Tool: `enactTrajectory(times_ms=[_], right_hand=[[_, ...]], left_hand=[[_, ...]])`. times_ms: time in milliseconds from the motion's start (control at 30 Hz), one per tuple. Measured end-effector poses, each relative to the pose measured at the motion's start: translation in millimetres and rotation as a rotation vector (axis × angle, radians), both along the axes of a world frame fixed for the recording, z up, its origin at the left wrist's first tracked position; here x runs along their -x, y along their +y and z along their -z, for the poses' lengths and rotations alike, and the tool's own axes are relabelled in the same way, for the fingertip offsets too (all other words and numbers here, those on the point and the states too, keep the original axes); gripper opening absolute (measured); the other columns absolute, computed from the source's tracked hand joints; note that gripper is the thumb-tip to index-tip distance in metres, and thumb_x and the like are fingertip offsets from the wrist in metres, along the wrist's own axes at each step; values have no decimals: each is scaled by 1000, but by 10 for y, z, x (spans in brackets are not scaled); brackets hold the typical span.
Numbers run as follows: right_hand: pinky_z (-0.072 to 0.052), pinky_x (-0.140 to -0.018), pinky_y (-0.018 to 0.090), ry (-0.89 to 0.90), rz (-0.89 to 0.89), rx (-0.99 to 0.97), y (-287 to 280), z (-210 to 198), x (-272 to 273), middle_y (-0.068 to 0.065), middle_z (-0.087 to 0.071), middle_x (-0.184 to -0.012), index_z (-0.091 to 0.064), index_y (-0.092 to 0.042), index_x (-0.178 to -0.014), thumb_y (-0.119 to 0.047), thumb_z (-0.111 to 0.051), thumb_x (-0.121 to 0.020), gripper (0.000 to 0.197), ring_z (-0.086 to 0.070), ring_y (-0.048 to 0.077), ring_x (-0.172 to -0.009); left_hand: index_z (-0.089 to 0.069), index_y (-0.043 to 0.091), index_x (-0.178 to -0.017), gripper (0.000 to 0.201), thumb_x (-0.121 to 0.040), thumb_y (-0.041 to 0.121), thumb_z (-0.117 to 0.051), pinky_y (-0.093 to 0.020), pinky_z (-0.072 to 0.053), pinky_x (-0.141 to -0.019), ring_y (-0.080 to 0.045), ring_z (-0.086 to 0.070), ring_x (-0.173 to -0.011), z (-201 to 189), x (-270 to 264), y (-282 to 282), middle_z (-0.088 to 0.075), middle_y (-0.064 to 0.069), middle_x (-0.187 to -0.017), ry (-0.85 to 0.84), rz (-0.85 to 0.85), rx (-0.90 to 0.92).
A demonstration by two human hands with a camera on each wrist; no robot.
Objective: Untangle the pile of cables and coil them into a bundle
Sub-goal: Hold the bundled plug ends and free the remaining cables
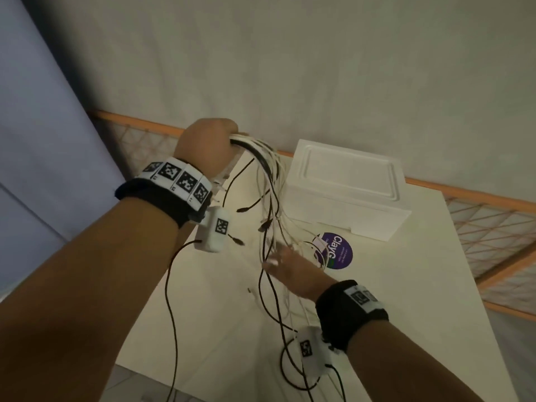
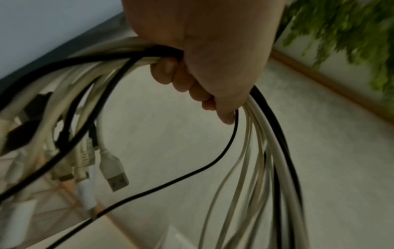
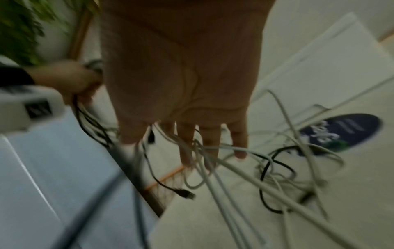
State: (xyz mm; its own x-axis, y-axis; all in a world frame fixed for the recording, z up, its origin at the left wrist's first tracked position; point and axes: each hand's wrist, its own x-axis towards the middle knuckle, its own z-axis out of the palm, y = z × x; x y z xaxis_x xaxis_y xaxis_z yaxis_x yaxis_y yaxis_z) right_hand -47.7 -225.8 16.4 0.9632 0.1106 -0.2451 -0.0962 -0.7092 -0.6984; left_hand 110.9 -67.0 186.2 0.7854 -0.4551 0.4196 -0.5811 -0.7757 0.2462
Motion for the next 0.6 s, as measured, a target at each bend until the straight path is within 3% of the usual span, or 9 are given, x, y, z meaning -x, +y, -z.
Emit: enactTrajectory(times_ms=[100,200,267,300,367,400,467,533,600], right_hand=[[-43,-98,36,276,-34,196,-119,230,118,-2,-61,-120,-58,-25,-119,-71,-46,-82,60,-55,17,-112],[-40,-100,37,381,191,152,-512,306,334,-2,-64,-116,-69,-25,-100,-82,-42,-74,68,-57,15,-103],[-33,-105,39,382,364,68,-875,224,474,3,-62,-124,-74,-24,-92,-89,-33,-67,81,-54,18,-108],[-30,-107,40,356,434,92,-1040,153,528,4,-60,-128,-75,-26,-93,-95,-29,-58,89,-52,19,-111],[-23,-112,50,311,522,261,-1335,35,555,1,-51,-140,-67,-32,-112,-103,-23,-46,107,-47,23,-124],[-15,-112,58,320,536,370,-1447,2,540,-4,-40,-149,-60,-37,-122,-103,-21,-50,105,-38,25,-133],[-2,-109,68,368,480,548,-1444,-159,502,-11,-19,-157,-53,-47,-125,-94,-28,-65,80,-22,26,-143],[-6,-109,68,349,337,540,-1297,-313,383,-12,-33,-150,-59,-50,-116,-87,-41,-69,63,-29,25,-139],[-28,-109,56,278,252,393,-1048,-469,226,-9,-58,-124,-69,-37,-101,-73,-54,-73,48,-50,23,-124]], left_hand=[[-60,10,-74,28,-93,30,-56,-32,-33,-61,-25,-49,-67,-139,-71,59,-52,-6,-67,-10,-19,55],[-61,8,-75,22,-91,23,-56,-32,-34,-61,-28,-51,-68,-167,-147,214,-55,-10,-68,1,-58,27],[-64,7,-81,15,-89,15,-55,-33,-36,-63,-27,-49,-70,-122,-175,320,-58,-13,-73,32,-96,33],[-64,7,-82,13,-87,14,-54,-33,-37,-64,-26,-49,-71,-78,-178,349,-59,-13,-76,53,-109,25],[-62,11,-79,11,-85,13,-54,-32,-38,-63,-28,-53,-71,22,-160,345,-59,-10,-75,91,-118,-3],[-61,12,-78,10,-84,13,-53,-31,-38,-62,-29,-55,-70,71,-158,315,-59,-9,-73,100,-118,-2],[-62,13,-81,11,-86,12,-52,-31,-37,-61,-27,-54,-69,136,-136,223,-61,-10,-76,126,-126,7],[-65,13,-92,14,-88,13,-52,-30,-37,-64,-25,-53,-72,210,-73,115,-65,-12,-86,162,-110,-22],[-67,12,-99,19,-90,17,-51,-30,-37,-66,-27,-57,-78,300,10,-10,-67,-12,-92,142,-52,-111]])
